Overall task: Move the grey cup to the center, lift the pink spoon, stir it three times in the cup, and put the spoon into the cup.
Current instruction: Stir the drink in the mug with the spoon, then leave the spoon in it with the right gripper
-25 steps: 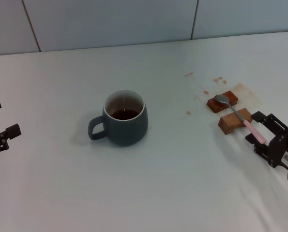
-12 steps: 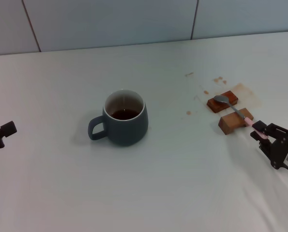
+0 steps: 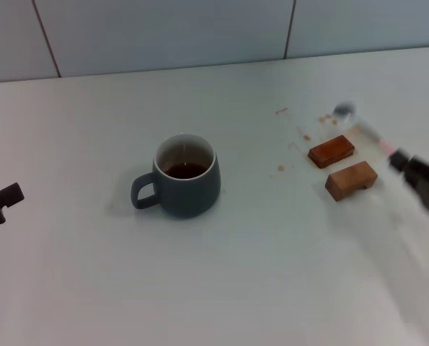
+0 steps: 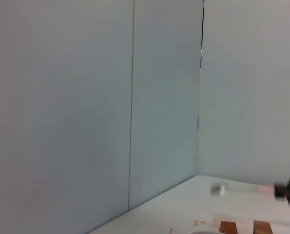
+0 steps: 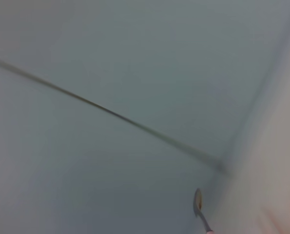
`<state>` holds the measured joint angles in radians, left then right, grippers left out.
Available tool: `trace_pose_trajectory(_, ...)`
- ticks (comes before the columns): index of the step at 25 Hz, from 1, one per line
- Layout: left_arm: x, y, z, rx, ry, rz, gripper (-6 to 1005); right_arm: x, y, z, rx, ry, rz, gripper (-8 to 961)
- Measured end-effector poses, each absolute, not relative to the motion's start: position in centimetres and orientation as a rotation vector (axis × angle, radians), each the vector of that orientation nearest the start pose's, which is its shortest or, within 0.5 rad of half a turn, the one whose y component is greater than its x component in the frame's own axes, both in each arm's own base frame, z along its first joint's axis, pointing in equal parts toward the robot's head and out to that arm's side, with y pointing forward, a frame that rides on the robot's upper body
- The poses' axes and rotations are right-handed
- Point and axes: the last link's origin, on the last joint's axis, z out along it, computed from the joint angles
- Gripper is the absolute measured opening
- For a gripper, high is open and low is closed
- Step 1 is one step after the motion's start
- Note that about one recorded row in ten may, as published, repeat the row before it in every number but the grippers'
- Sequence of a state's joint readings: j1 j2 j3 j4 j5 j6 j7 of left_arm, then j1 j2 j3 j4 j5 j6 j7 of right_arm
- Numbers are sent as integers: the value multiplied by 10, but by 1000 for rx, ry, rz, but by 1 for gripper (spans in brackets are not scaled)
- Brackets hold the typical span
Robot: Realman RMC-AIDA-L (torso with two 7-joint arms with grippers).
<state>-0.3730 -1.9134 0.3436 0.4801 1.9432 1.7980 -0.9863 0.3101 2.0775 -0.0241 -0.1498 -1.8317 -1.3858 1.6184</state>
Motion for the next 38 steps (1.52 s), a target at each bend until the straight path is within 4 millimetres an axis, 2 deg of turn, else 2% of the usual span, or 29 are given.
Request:
trace_pose_trajectory(2, -331, 274, 84, -2420, -366, -881, 847, 361, 267, 11, -1502, 1388, 1396, 110)
trace_pose_trajectory(6, -329, 272, 77, -2457, -372, -879, 847, 335, 279, 60, -1634, 832, 1420, 110)
trace_pose_trajectory(8, -328, 272, 72, -2492, -370, -863, 846, 316, 285, 87, -1760, 599, 1426, 110)
trace_pose_trajectory(10, -327, 272, 69, -2519, -367, -853, 846, 295, 291, 112, -1929, 438, 1437, 110)
trace_pose_trajectory(12, -326, 272, 67, -2535, -365, -844, 846, 272, 297, 134, -2104, 370, 1436, 110)
trace_pose_trajectory(15, -328, 273, 64, -2571, -361, -796, 844, 239, 307, 164, -2318, 379, 1346, 109)
trace_pose_trajectory(20, -330, 272, 64, -2571, -367, -784, 840, 179, 316, 194, -2592, 474, 981, 109)
trace_pose_trajectory(23, -331, 271, 64, -2578, -369, -777, 840, 150, 322, 199, -2684, 553, 742, 109)
trace_pose_trajectory(26, -331, 270, 63, -2584, -368, -774, 840, 125, 333, 195, -2725, 660, 493, 109)
trace_pose_trajectory(32, -329, 269, 61, -2608, -362, -773, 840, 81, 358, 164, -2801, 783, 104, 110)
trace_pose_trajectory(38, -328, 269, 57, -2628, -361, -765, 840, 57, 376, 132, -2857, 838, -129, 110)
